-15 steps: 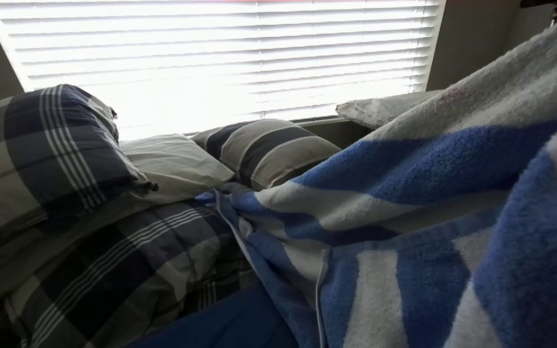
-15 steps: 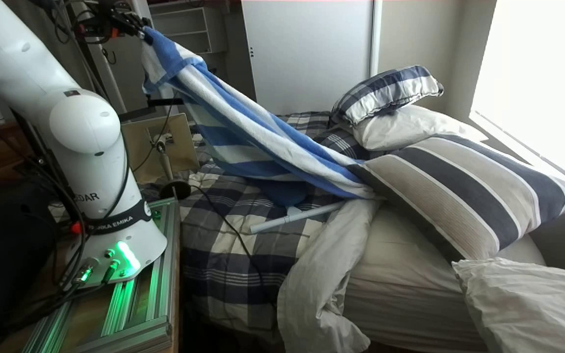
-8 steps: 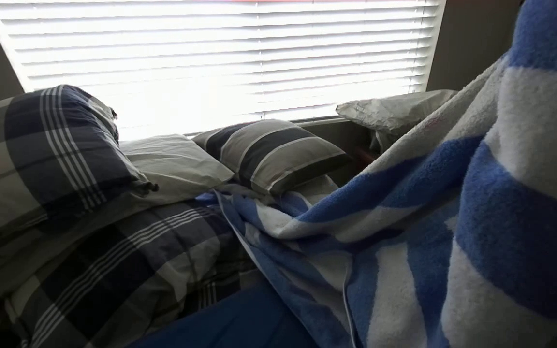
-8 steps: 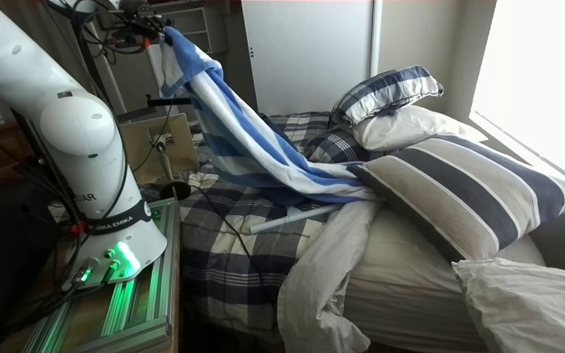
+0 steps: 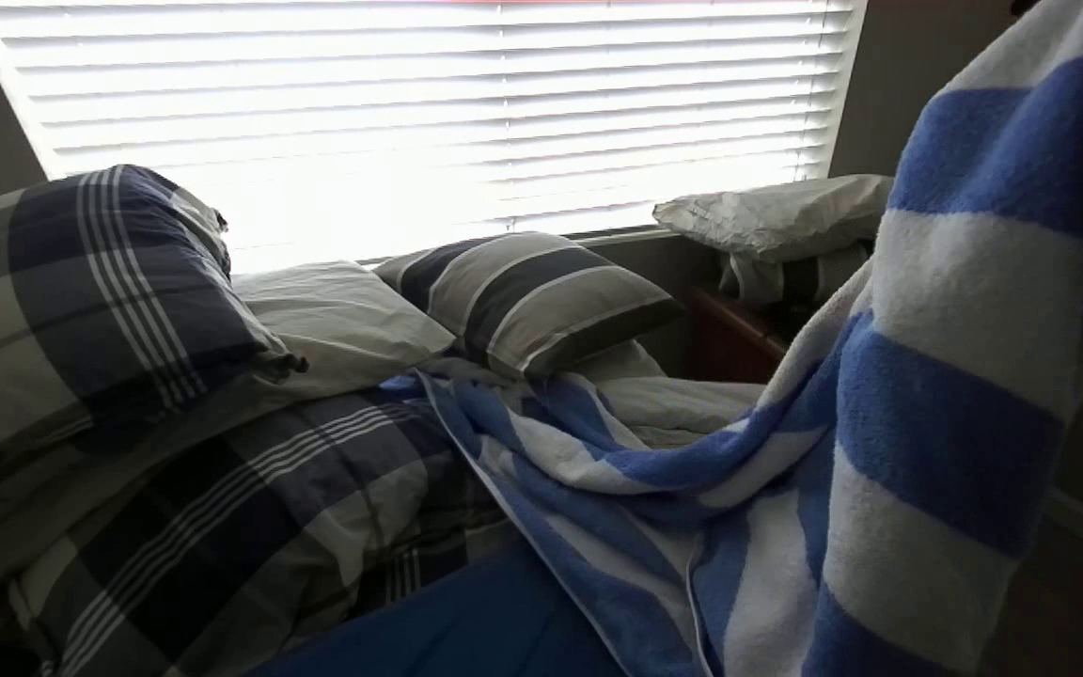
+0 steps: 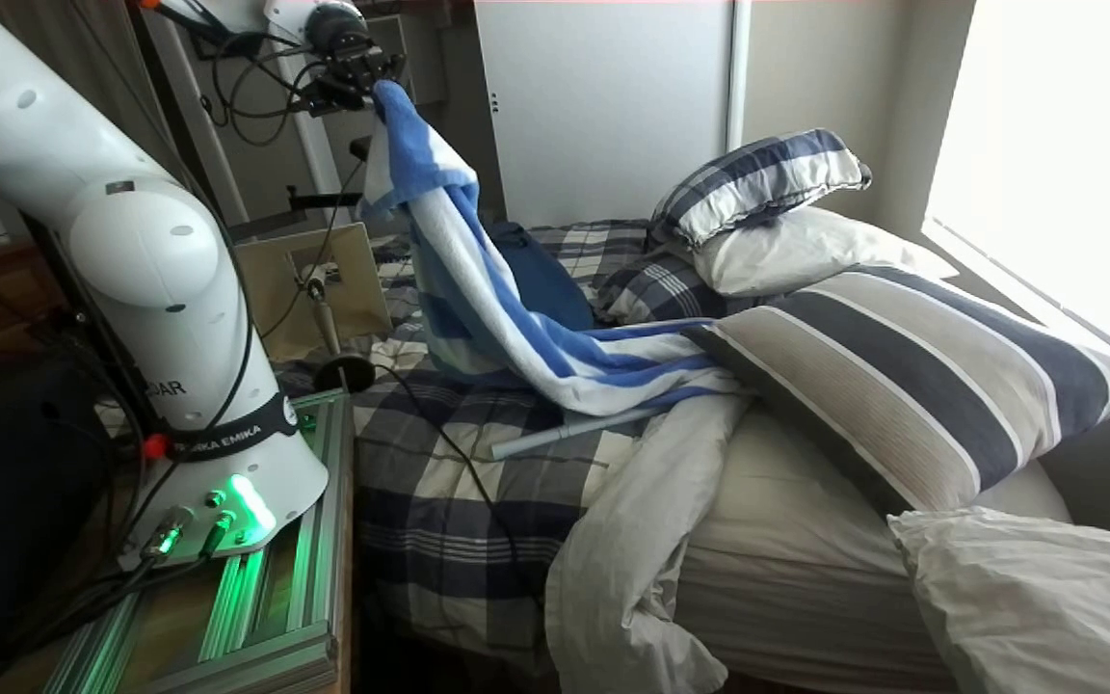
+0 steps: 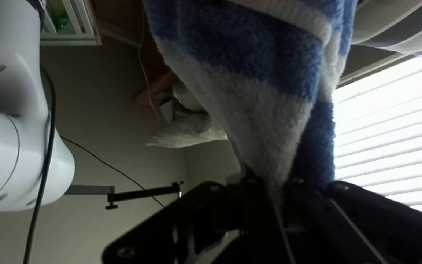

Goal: Pull out the towel on the bed

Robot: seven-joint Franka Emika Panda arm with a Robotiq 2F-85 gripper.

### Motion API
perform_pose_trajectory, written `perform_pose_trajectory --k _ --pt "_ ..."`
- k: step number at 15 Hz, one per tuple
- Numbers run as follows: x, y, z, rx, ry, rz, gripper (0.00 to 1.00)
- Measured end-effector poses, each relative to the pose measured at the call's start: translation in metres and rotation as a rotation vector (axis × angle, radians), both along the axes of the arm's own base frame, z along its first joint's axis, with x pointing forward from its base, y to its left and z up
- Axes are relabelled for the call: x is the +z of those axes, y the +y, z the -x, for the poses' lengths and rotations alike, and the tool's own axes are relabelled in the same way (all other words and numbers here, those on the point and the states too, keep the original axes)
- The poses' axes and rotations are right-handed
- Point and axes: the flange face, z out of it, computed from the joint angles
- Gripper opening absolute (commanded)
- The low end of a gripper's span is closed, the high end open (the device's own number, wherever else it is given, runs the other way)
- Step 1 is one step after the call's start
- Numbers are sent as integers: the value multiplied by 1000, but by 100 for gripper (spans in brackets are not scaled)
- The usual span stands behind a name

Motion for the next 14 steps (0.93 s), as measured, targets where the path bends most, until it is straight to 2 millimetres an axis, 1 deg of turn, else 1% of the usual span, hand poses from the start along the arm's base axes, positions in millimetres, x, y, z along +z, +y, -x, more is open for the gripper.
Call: perform_pose_trajectory --k 3,4,5,10,11,14 --pt "-7 -25 -32 -81 4 -121 2" --pt "-9 -31 -40 -103 -3 -160 9" --pt "-11 -35 -44 -111 3 -166 9" --pt "-14 -31 -41 -98 11 -159 9" --pt "-14 -30 -41 -98 11 -158 2" --pt "-14 -29 -44 -85 5 -175 2"
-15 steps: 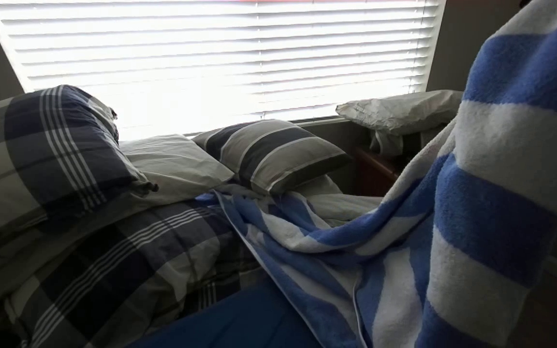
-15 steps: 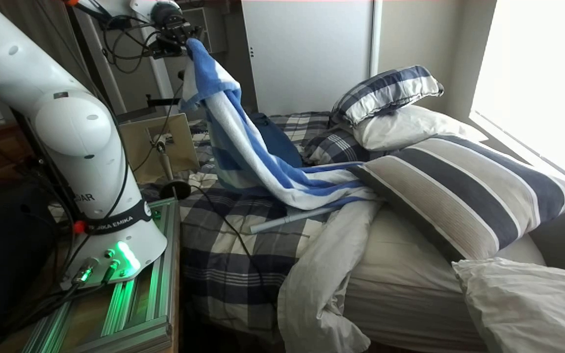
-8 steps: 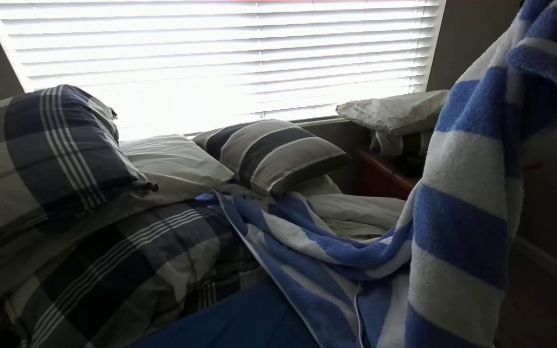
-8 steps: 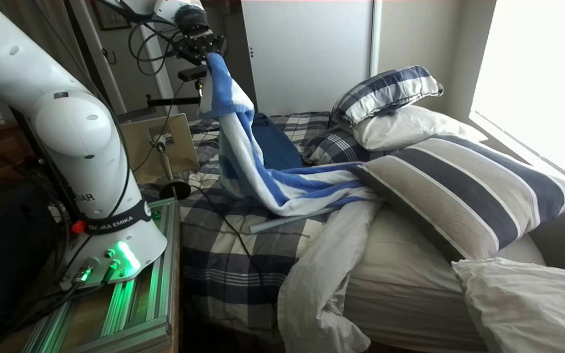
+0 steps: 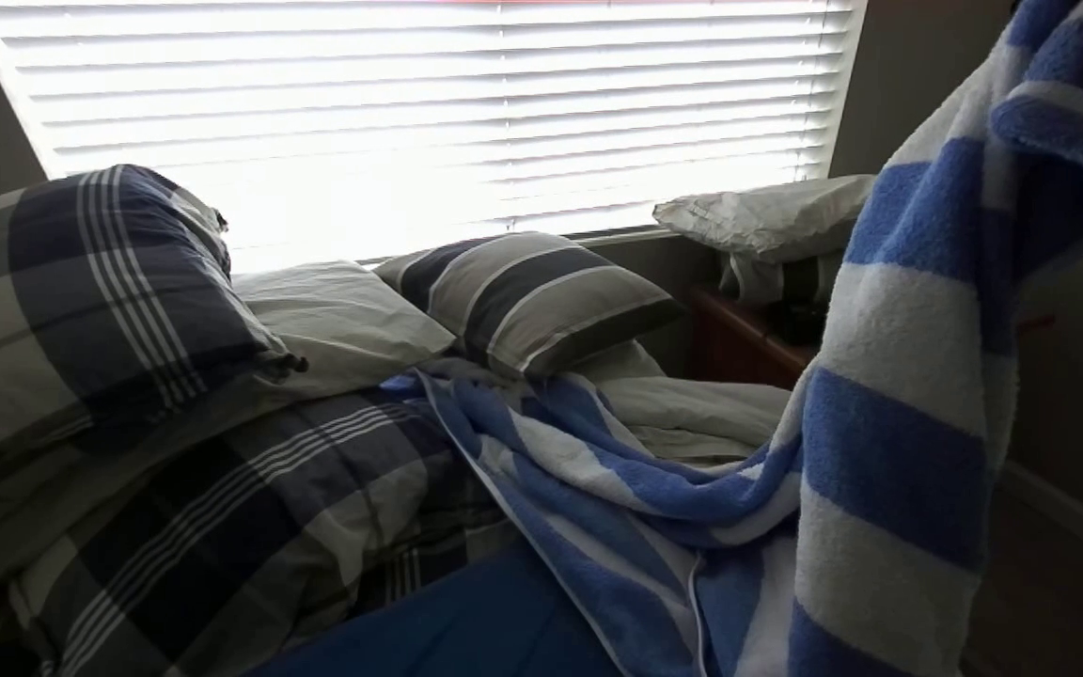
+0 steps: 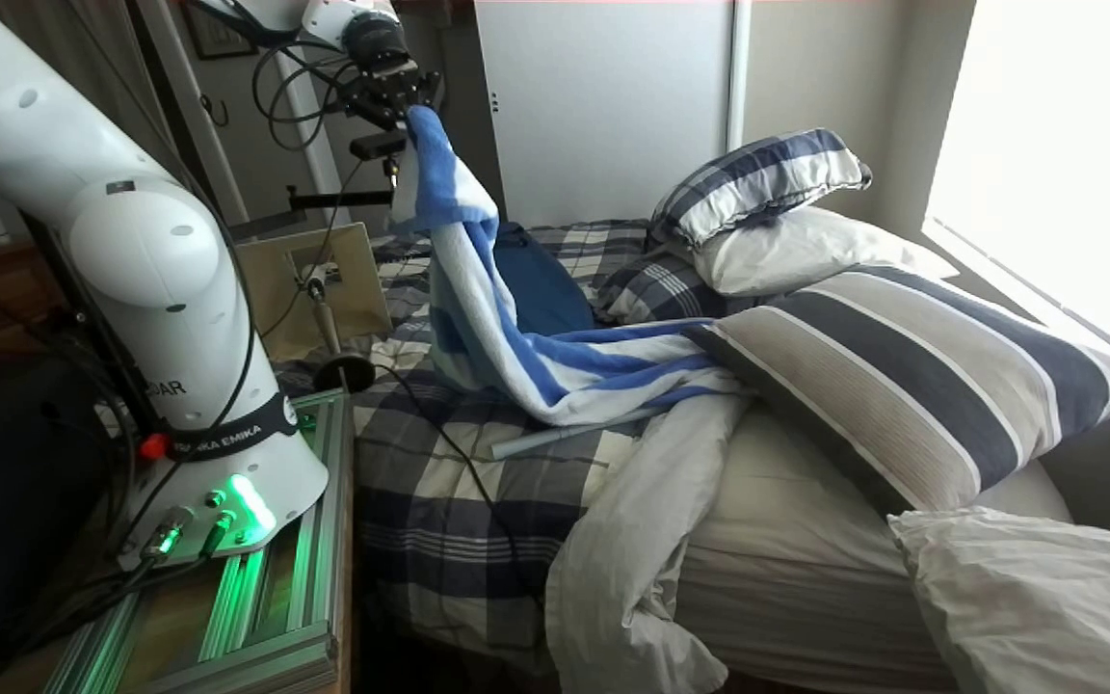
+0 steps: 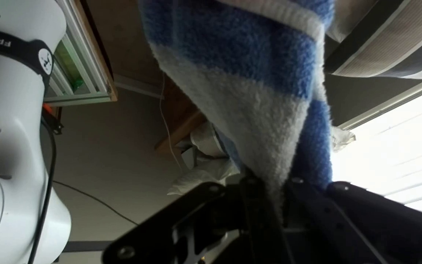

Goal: Pull out the towel on the bed

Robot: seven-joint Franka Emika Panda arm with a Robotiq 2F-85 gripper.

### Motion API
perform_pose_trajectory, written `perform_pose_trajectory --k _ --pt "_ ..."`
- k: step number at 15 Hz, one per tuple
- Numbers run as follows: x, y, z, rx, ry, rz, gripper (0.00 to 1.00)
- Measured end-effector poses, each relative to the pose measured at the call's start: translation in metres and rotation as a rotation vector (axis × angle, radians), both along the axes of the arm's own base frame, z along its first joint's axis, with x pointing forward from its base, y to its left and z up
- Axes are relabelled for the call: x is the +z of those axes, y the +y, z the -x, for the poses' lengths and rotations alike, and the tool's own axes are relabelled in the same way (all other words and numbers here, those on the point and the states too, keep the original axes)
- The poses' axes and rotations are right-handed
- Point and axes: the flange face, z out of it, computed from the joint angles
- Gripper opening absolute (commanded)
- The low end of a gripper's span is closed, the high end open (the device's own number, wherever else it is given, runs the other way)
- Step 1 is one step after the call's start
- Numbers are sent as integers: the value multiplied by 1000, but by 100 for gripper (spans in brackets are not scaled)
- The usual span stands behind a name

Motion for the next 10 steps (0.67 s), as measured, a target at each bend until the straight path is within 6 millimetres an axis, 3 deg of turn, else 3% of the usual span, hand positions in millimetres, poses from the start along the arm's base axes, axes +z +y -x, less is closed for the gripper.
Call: perform_pose_trajectory --k 5,10 --pt "-22 14 -52 122 -85 -242 2" --pt "-77 20 -102 195 -92 -453 2"
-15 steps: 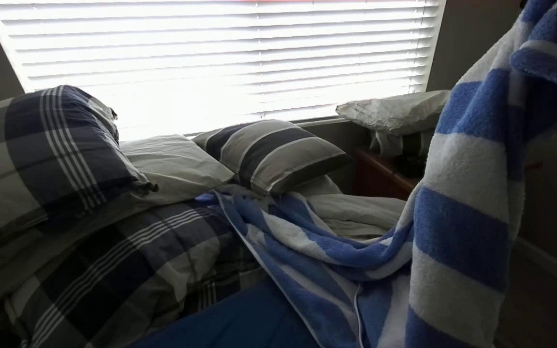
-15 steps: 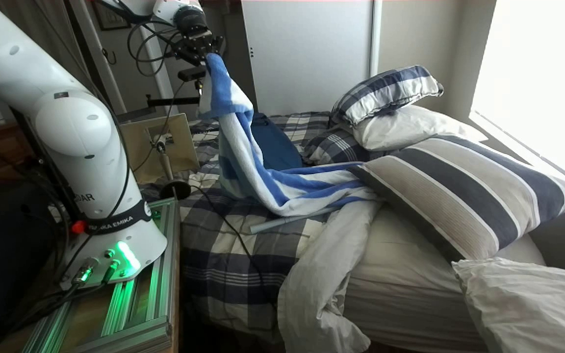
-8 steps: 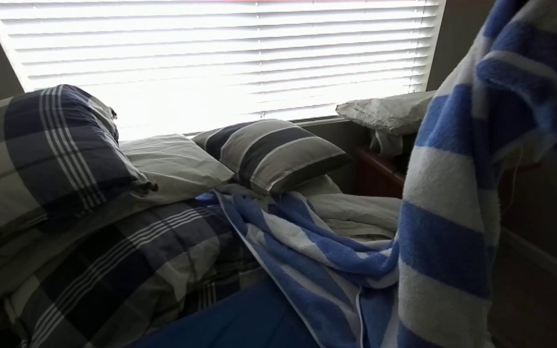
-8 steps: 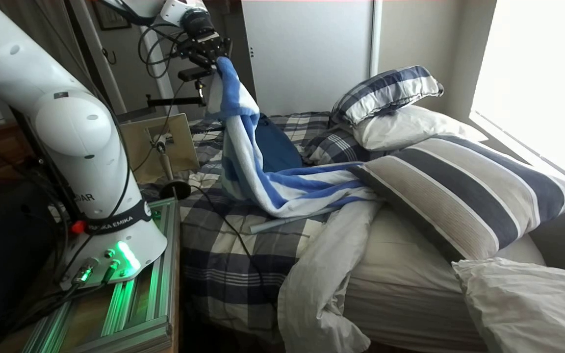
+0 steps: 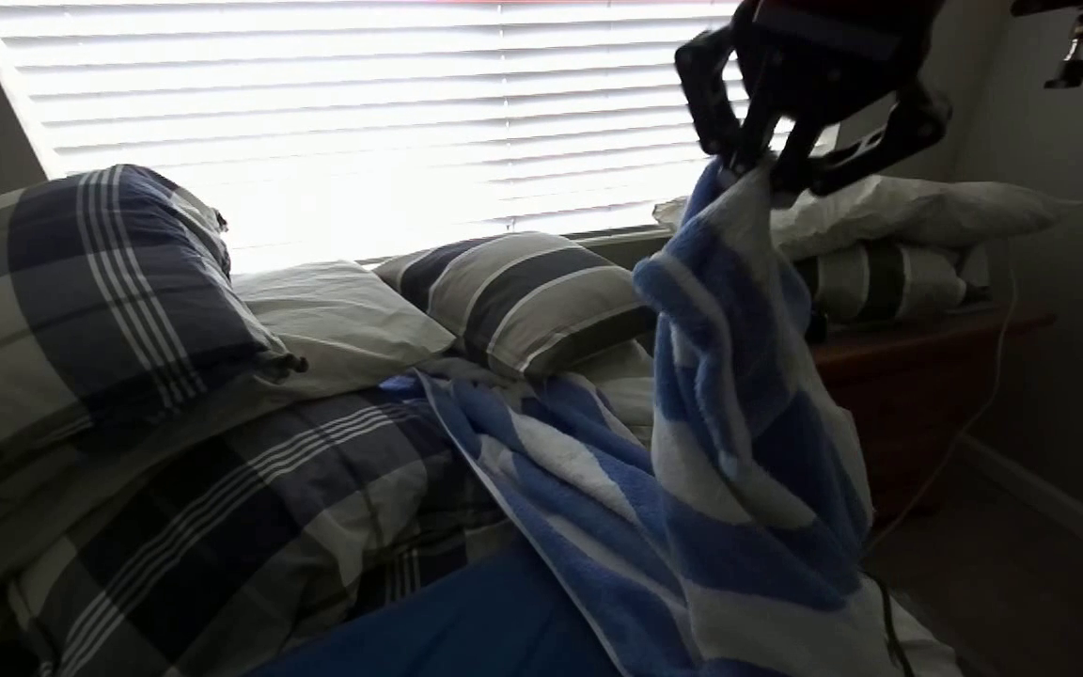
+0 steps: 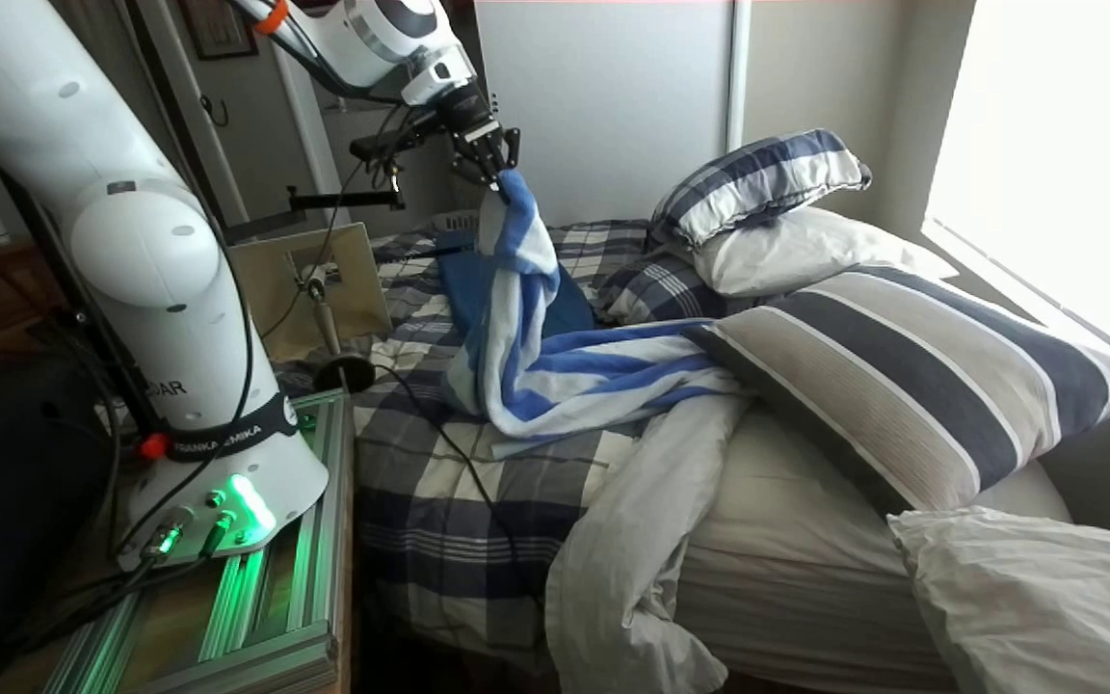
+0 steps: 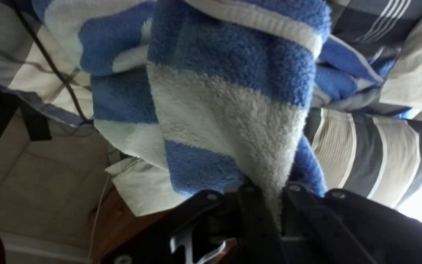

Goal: Pull out the towel on the bed

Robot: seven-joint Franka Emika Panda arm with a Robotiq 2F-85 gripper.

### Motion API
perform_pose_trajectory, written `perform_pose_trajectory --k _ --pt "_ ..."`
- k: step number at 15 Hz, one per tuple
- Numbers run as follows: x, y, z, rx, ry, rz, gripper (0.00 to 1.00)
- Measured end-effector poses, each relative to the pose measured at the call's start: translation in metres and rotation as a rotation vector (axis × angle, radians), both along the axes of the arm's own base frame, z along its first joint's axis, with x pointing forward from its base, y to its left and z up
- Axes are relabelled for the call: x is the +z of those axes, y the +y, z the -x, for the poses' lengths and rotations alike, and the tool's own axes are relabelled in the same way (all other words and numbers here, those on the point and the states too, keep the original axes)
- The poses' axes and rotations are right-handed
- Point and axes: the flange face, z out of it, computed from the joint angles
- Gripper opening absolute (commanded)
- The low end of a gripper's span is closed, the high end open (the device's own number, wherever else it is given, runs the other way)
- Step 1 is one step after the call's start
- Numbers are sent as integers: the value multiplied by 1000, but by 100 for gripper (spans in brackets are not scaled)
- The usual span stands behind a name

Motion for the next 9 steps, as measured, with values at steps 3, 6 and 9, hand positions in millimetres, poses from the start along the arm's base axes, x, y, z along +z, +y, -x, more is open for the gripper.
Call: perform_pose_trajectory --k 3,6,9 --pt "-44 19 -3 72 26 -98 2" --pt "-84 40 -2 144 50 -185 2" --pt "-122 50 -9 188 80 -264 2"
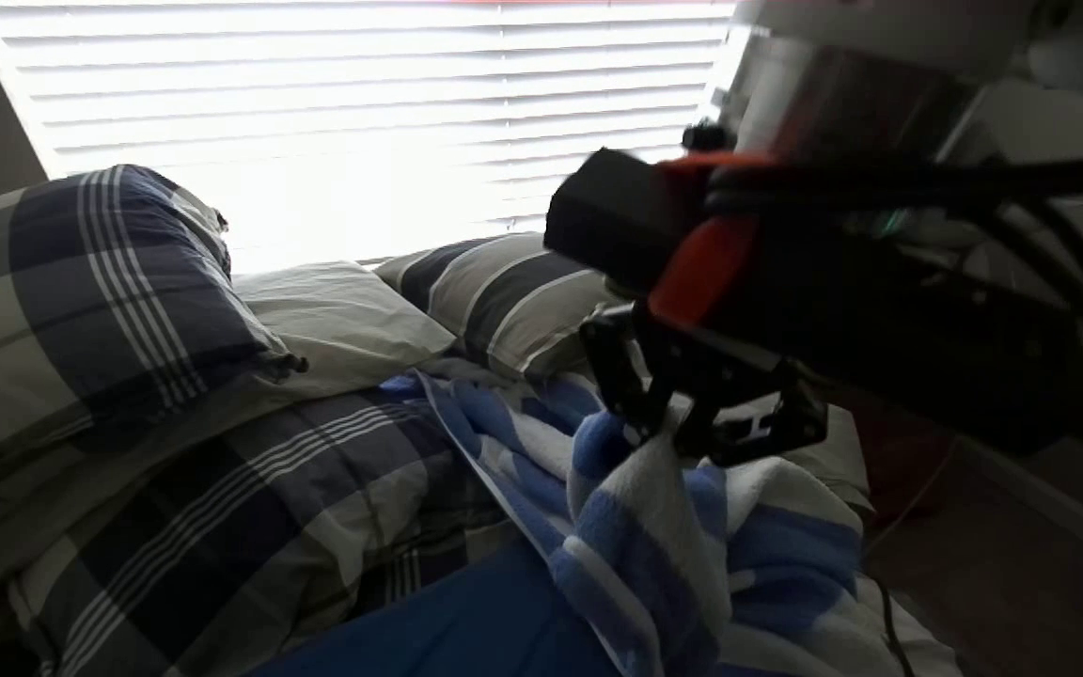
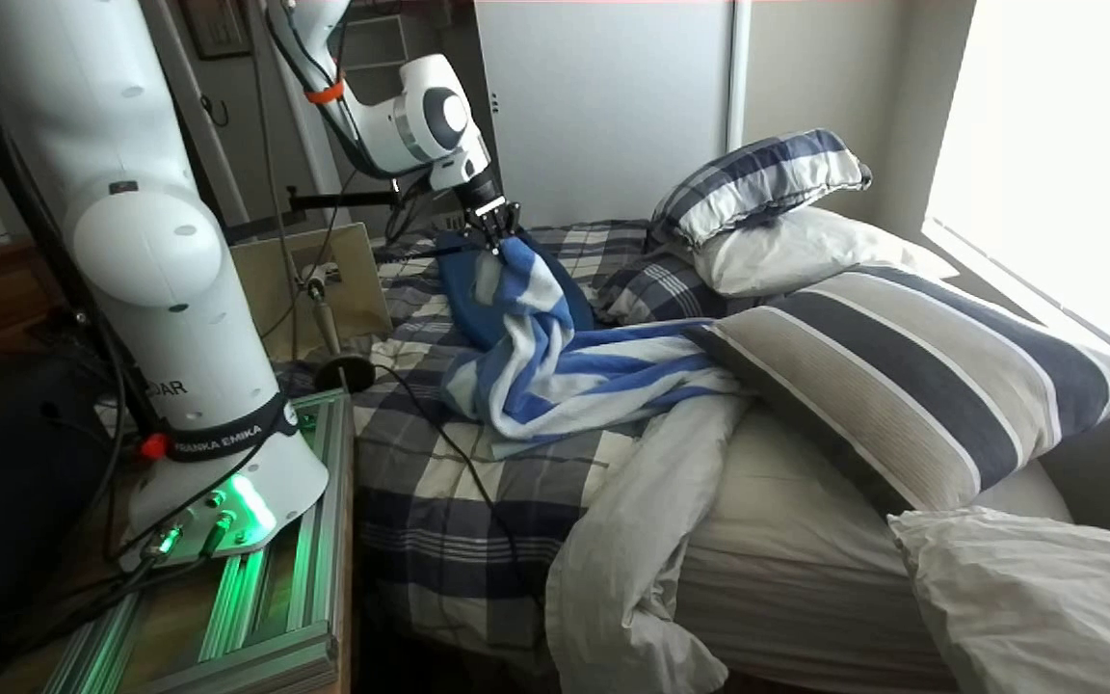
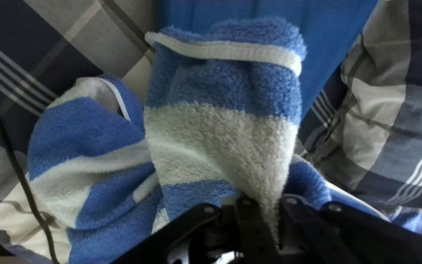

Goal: Pull out the towel on the bed

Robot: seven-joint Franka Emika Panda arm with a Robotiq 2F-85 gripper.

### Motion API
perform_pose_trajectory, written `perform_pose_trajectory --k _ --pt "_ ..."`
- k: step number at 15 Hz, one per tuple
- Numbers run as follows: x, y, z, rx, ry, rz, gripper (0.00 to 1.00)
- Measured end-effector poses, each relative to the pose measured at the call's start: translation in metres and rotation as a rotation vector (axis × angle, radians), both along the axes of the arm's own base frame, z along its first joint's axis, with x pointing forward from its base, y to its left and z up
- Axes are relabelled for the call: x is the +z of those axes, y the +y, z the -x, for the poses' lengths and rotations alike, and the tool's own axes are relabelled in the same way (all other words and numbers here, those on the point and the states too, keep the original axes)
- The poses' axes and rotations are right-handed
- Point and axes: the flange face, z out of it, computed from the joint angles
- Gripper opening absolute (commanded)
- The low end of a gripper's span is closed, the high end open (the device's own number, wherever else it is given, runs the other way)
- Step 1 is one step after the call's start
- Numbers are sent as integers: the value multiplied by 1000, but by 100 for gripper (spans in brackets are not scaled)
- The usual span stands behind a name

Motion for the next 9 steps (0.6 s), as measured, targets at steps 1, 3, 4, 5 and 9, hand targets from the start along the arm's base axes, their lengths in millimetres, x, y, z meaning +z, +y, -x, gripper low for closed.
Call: perform_pose_trajectory --k 1,3,4,5,9 --pt "-14 0 -4 10 13 -22 2" --pt "-44 -2 -11 32 39 -63 2" --pt "-60 -4 -14 43 51 -79 2" --pt "-75 -5 -18 56 62 -94 2" --pt "-121 3 -28 98 83 -158 40"
